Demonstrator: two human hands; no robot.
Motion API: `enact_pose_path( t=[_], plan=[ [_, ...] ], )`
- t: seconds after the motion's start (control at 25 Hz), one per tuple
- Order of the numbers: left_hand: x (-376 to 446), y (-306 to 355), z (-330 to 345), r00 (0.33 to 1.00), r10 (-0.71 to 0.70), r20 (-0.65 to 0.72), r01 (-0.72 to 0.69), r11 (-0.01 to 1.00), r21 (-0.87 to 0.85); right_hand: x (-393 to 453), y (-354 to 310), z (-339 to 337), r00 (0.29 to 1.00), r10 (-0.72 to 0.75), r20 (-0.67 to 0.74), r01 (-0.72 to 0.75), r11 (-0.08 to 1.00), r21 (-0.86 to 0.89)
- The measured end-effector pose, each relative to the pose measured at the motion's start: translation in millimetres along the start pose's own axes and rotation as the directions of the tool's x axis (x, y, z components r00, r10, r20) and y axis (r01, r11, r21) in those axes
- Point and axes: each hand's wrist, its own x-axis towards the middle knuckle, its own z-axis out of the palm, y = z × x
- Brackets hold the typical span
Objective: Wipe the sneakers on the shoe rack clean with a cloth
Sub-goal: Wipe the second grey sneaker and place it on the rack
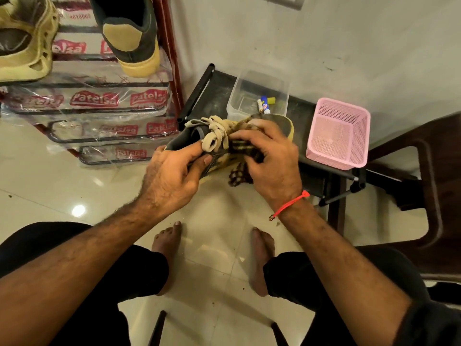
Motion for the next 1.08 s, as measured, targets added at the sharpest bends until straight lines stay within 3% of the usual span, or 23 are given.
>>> enact_pose_path(
  t=[0.12,0.2,0.32,0.44,0.52,0.6,0.68,0.84,1.08],
  plan=[
    [-2.0,-4.0,-0.2,0.999,0.023,-0.029,-0.022,1.000,0.022,11.8,45.0,-19.4,0.975,0.210,-0.075,-0.218,0.967,-0.130],
    [-1.2,-3.2,0.0,0.999,0.014,-0.042,-0.013,1.000,0.024,7.1,50.5,-23.1,0.958,0.269,-0.095,-0.282,0.945,-0.169],
    [3.7,-8.5,-1.7,0.994,-0.106,-0.018,0.104,0.992,-0.068,-6.2,3.8,-3.0,0.992,0.094,0.086,-0.099,0.993,0.062],
    [9.1,-10.2,-7.7,0.969,-0.244,0.033,0.242,0.918,-0.313,-21.5,-32.0,10.9,0.928,-0.135,0.346,0.055,0.971,0.232],
    [10.8,-13.8,-11.3,0.959,-0.275,0.071,0.283,0.902,-0.326,-13.9,-24.4,4.2,0.962,-0.063,0.267,-0.006,0.968,0.251],
    [13.9,-21.9,-14.9,0.941,-0.307,0.139,0.336,0.890,-0.308,1.8,-6.2,-10.9,0.991,0.127,0.046,-0.135,0.951,0.279],
    [15.9,-23.5,-15.9,0.920,-0.335,0.205,0.391,0.833,-0.391,10.7,8.5,-24.3,0.975,0.214,-0.068,-0.194,0.956,0.221],
    [18.1,-8.1,-20.6,0.866,-0.394,0.307,0.497,0.620,-0.607,2.8,26.1,-18.1,0.943,0.208,0.259,-0.210,0.977,-0.020],
    [16.7,-3.3,-21.8,0.817,-0.437,0.378,0.568,0.490,-0.661,0.0,45.3,-3.2,0.949,0.225,0.222,-0.210,0.974,-0.089]
  ],
)
